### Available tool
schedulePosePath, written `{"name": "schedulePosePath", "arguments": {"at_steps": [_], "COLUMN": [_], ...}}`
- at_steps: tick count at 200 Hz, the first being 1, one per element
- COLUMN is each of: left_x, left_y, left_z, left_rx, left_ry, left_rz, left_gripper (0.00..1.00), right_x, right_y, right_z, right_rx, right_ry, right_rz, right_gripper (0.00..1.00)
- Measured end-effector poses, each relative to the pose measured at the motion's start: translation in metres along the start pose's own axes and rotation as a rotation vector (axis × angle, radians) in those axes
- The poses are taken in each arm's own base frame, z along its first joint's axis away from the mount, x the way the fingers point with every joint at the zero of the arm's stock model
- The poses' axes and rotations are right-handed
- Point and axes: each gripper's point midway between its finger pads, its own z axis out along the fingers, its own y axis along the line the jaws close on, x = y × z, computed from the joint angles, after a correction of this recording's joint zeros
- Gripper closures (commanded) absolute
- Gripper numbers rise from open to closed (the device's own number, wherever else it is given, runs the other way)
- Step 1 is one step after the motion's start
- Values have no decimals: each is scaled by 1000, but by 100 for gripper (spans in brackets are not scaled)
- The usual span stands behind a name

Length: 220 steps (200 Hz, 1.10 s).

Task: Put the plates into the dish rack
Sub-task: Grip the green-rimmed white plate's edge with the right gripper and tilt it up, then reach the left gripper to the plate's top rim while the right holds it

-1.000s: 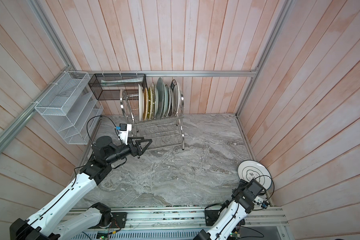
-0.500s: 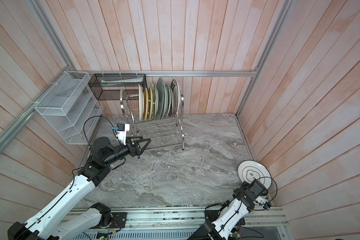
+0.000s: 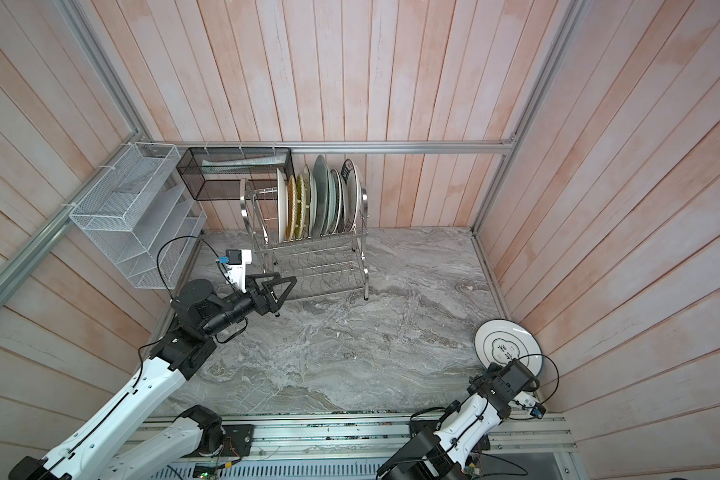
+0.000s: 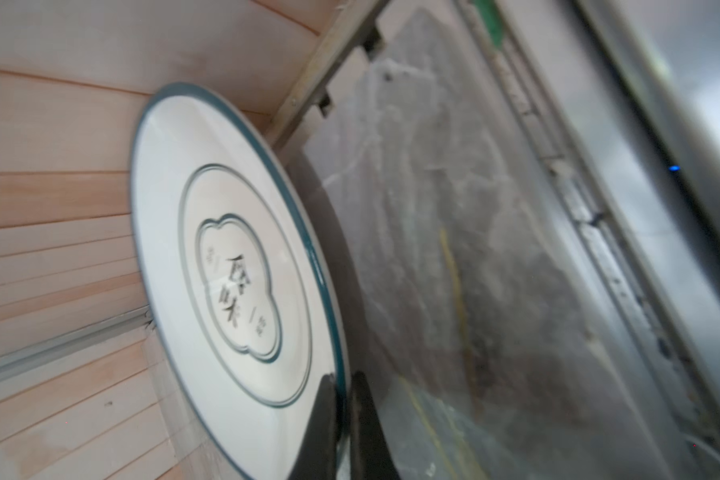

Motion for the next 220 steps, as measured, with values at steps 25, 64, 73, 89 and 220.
{"name": "schedulePosePath", "arguments": {"at_steps": [25,64,73,89,220], "left_x": [-2,-6,-7,-8,68], "left_y": [-1,-2,-3,-3,-46], "left_z": [-3,-7,-8,-9,17], "left_rx": [-4,-14,-14,-10,137], "left_ry": [-13,-31,-34,-40,79], "left_rz": [4,9,10,13,241], "left_gripper": [0,0,0,0,0], "right_x": [0,3,5,10,132], "right_y": [-1,5,8,16,61], "right_z": [0,-5,-7,-12,-42], "right_rx": [2,-25,-29,-46,-214], "right_ry": [1,11,16,31,439], "right_rz": [-19,-107,-136,-190,-661], "right_gripper": [100,100,100,100,100]}}
